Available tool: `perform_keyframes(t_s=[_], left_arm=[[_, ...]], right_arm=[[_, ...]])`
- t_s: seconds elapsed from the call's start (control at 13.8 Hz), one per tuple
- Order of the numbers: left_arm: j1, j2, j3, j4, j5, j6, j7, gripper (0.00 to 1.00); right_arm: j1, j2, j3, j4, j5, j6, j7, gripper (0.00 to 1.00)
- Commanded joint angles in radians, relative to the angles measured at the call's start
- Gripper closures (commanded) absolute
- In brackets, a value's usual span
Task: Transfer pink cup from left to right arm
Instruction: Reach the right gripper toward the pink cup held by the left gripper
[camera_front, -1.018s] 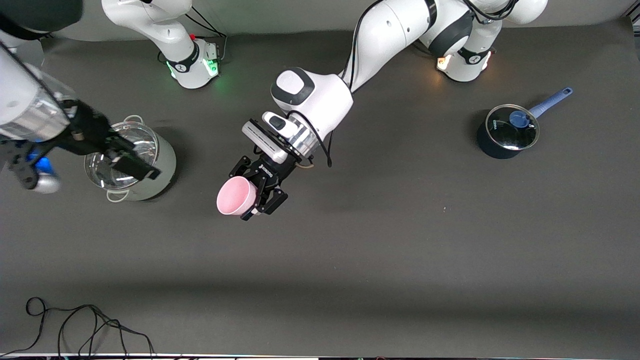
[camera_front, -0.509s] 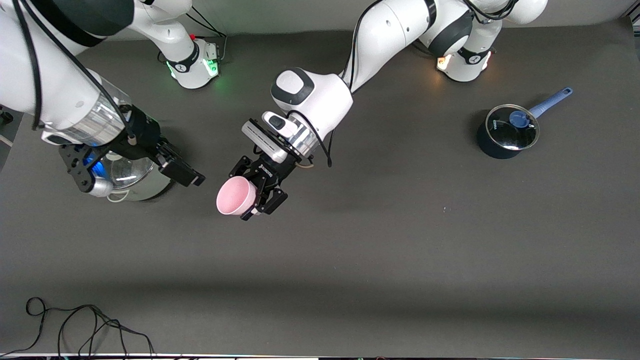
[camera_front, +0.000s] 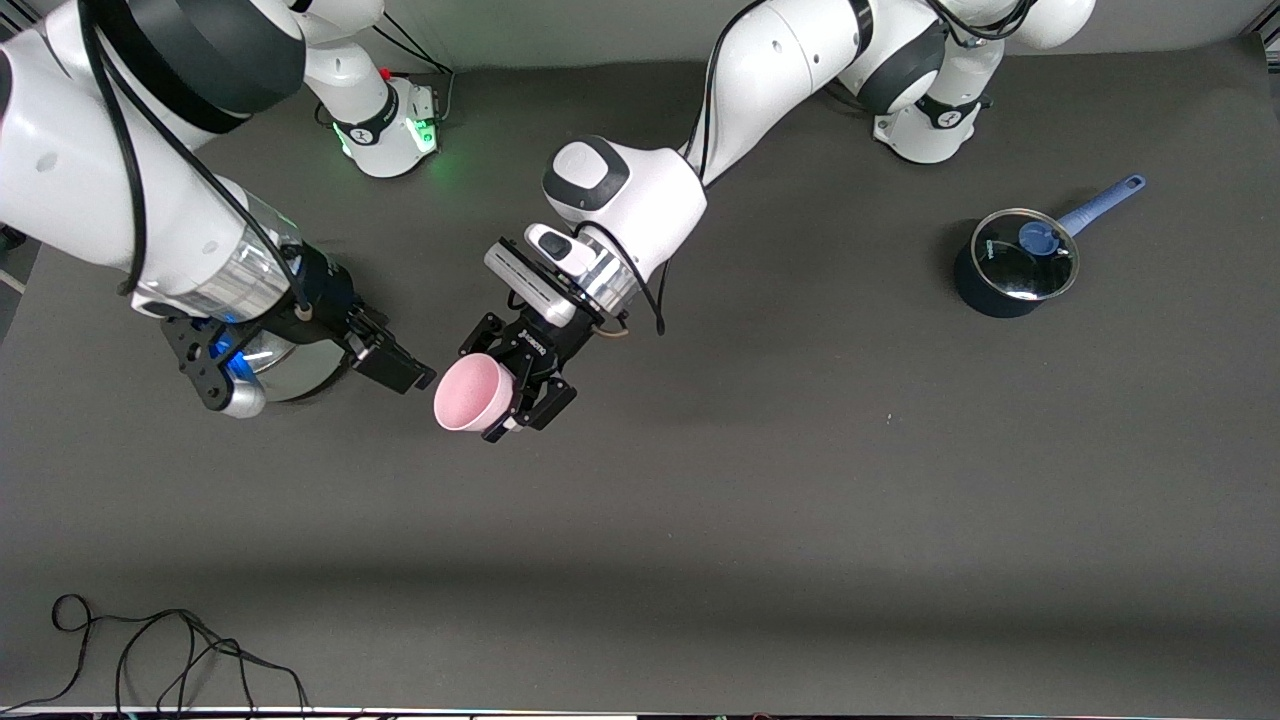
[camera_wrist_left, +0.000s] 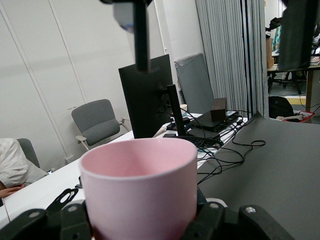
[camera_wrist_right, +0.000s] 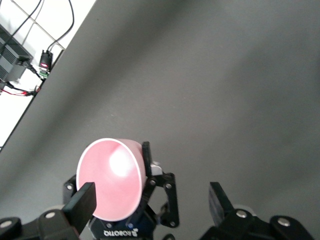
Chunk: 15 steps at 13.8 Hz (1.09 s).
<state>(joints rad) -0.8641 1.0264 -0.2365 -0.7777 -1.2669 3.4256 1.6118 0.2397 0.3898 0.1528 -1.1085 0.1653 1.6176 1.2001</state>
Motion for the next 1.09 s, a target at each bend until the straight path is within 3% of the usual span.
perform_keyframes(t_s=[0.0, 0.36, 1.02], left_arm=[[-0.015, 0.006, 0.017, 0.02, 0.014, 0.009, -0.03, 1.0], [-0.015, 0.006, 0.014, 0.021, 0.014, 0.011, -0.03, 1.0], [-0.015, 0.004, 0.014, 0.021, 0.014, 0.012, -0.035, 1.0]], right_arm=[[0.012, 0.017, -0.002, -0.007, 0.02, 0.059, 0.047, 0.01], [0.013, 0.017, -0.002, -0.066, 0.057, 0.148, 0.055, 0.01], [0.033, 0.003, -0.004, -0.126, 0.057, 0.14, 0.064, 0.01]])
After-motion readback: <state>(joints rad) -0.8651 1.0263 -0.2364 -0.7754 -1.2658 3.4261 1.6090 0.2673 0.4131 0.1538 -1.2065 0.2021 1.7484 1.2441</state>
